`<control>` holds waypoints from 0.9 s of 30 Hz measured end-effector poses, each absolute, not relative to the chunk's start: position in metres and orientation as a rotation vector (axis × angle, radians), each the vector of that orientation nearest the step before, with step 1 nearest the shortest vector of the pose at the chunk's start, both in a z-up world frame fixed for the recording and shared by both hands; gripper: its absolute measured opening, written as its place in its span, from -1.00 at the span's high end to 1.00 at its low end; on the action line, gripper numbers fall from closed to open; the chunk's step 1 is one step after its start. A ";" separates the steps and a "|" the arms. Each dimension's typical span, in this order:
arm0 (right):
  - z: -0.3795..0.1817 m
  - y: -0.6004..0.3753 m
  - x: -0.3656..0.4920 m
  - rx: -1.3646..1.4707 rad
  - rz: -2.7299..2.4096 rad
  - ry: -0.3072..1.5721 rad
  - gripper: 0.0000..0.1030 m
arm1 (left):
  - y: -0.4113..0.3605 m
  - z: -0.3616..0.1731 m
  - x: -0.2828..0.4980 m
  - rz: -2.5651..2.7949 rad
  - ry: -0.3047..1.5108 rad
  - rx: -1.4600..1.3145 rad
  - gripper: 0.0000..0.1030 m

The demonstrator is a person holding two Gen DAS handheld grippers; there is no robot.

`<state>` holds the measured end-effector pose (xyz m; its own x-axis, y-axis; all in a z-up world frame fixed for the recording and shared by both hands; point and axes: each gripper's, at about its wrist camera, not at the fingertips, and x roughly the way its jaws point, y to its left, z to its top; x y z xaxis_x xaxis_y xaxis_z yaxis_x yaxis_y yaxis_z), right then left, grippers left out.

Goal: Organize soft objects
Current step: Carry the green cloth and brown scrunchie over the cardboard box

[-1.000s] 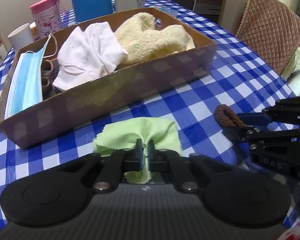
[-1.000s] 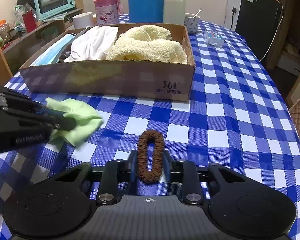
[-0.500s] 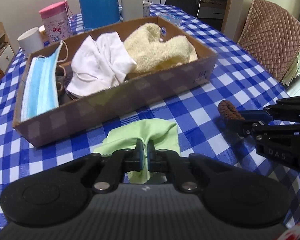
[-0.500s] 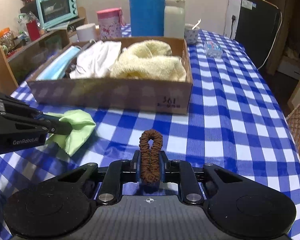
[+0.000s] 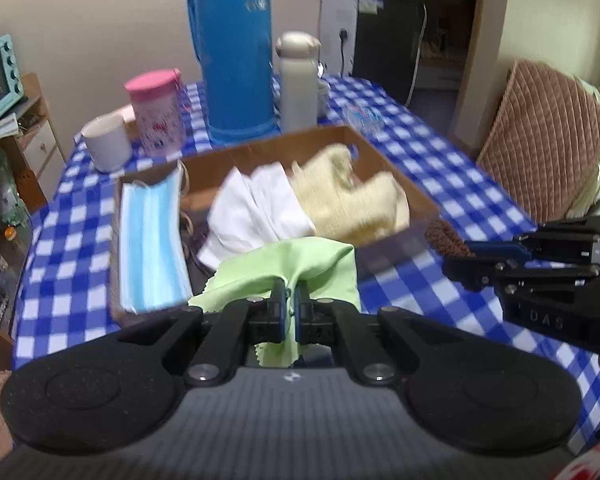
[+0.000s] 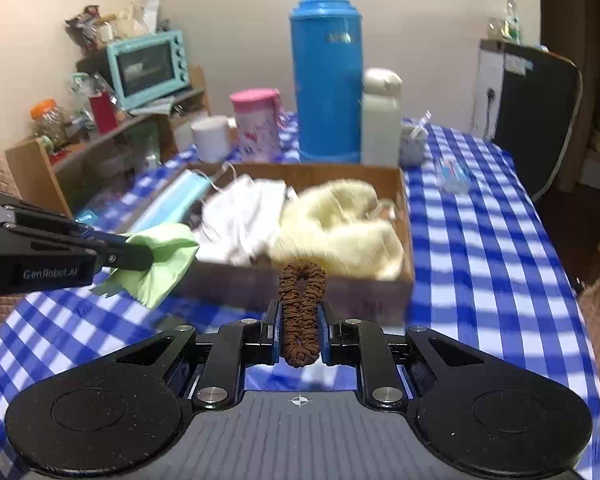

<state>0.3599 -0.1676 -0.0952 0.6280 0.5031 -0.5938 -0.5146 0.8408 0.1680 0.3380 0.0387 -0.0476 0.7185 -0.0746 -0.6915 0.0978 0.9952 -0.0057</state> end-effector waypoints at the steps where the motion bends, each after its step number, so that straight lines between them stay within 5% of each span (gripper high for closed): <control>1: -0.092 -0.166 0.363 -0.019 0.593 0.666 0.65 | 0.042 -0.042 0.341 -0.094 0.755 0.023 0.94; 13: -0.059 -0.134 0.442 0.025 0.648 0.586 0.65 | 0.062 -0.012 0.411 -0.070 0.688 0.016 0.94; 27: -0.082 -0.096 0.525 0.008 0.635 0.640 0.65 | 0.082 -0.043 0.506 -0.068 0.780 -0.005 0.93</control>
